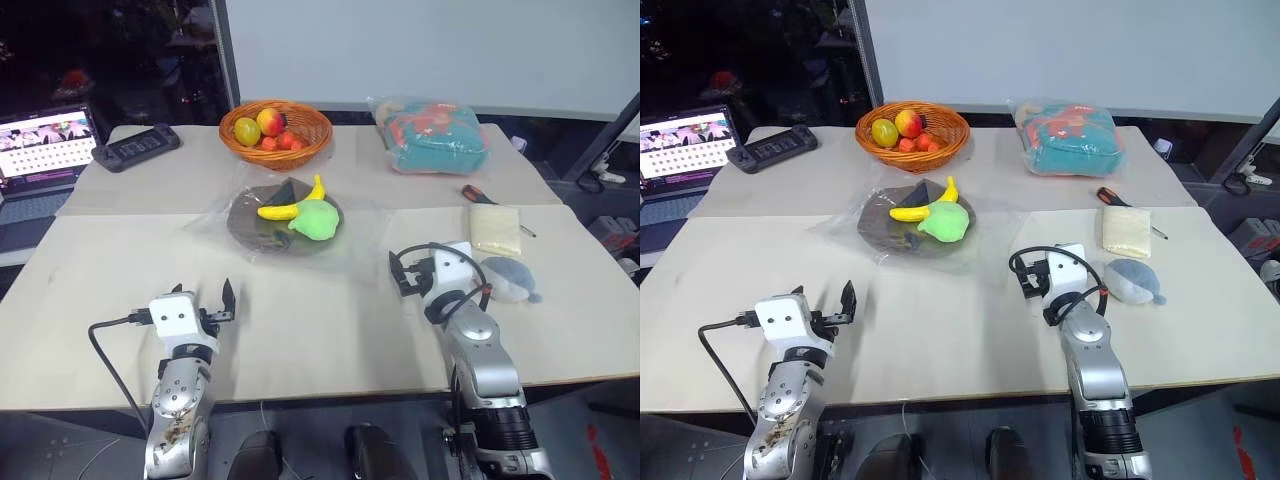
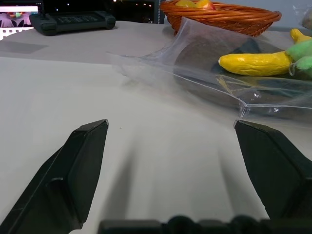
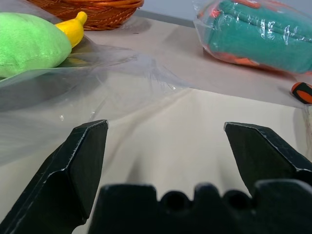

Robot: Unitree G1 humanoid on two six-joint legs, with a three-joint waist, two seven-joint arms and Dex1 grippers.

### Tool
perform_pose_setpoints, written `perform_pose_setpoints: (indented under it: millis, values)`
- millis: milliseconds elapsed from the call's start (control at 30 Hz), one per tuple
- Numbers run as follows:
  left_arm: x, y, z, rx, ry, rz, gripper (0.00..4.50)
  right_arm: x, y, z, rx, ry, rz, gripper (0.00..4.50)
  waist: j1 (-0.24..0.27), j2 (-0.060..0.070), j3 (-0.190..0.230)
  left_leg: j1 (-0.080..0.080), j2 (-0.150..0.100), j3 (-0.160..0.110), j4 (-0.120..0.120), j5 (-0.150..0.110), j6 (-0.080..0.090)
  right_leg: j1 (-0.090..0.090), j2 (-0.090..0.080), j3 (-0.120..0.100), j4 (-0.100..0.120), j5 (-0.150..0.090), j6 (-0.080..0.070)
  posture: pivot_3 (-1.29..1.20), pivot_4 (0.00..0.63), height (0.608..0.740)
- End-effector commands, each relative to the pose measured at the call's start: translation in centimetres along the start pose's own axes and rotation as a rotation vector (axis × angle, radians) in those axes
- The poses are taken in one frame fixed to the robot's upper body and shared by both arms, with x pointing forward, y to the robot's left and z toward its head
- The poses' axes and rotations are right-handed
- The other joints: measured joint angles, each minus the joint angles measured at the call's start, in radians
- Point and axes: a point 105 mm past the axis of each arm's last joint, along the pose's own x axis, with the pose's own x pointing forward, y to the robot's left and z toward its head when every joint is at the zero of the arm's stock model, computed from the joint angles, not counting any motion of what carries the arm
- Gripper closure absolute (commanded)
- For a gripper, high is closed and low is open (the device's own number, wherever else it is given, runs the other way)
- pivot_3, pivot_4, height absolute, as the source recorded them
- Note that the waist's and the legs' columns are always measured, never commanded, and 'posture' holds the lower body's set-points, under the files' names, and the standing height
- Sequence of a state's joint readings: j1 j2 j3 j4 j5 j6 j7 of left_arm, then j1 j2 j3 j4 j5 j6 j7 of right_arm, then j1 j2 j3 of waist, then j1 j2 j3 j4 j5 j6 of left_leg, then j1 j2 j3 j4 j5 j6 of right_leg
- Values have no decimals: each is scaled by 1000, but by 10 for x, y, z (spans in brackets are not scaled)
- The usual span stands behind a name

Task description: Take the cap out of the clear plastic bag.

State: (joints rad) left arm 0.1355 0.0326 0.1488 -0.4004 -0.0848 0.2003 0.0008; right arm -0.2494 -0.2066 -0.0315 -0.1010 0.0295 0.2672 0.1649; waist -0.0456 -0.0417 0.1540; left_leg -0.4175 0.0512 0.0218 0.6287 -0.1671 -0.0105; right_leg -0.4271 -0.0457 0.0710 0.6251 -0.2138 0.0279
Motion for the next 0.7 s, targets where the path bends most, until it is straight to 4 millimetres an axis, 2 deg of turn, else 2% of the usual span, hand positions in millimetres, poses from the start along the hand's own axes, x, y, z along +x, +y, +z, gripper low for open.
perform_pose_setpoints:
  millis: [33, 100, 167, 333, 433, 500, 600, 700]
  values:
    - [1, -3, 13, 10, -35, -35, 49, -2, -2, 19, -14, -73, -4, 0, 0, 0, 0, 0, 0, 0, 0, 0, 0, 0, 0, 0, 0, 0, 0, 0, 150, 740]
    - [3, -3, 19, 6, -38, -71, 49, -1, -3, 27, -15, -88, 12, 0, 0, 0, 0, 0, 0, 0, 0, 0, 0, 0, 0, 0, 0, 0, 0, 0, 150, 740]
    - [10, -4, 20, -10, 14, -112, 49, 9, -11, 42, 23, -106, 27, 0, 0, 0, 0, 0, 0, 0, 0, 0, 0, -1, 0, 0, 1, 0, 0, 0, 150, 740]
    - [26, -11, 53, 0, -31, -222, 49, 35, -12, 94, -22, -175, 232, 0, -3, 0, 4, -1, 0, 0, 2, 0, 0, -2, 0, 0, 1, 3, 0, 0, 150, 740]
    - [30, -18, 70, 33, -37, -321, 49, 50, -1, 127, -87, -163, 437, 0, -3, 0, 4, 0, 0, 0, 1, 1, 2, -1, 1, 0, 1, 3, -1, 0, 150, 740]
    - [30, -24, 75, 63, -18, -393, 49, 55, 12, 134, -173, -118, 569, 0, -2, 0, 4, 0, 0, 0, 0, 2, 3, -1, 1, 0, 1, 2, -1, 0, 150, 740]
    - [28, -32, 83, 90, 12, -490, 49, 59, 35, 132, -267, -29, 748, 0, -6, 0, 4, 1, 0, -1, -2, 2, 4, -1, 2, 0, 2, 1, 3, 0, 150, 740]
    - [25, -40, 91, 110, 36, -587, 49, 68, 53, 128, -244, 22, 829, 0, -5, 0, 4, 1, 0, -1, -4, 0, 5, -2, 2, 0, 2, 0, 2, 0, 150, 740]
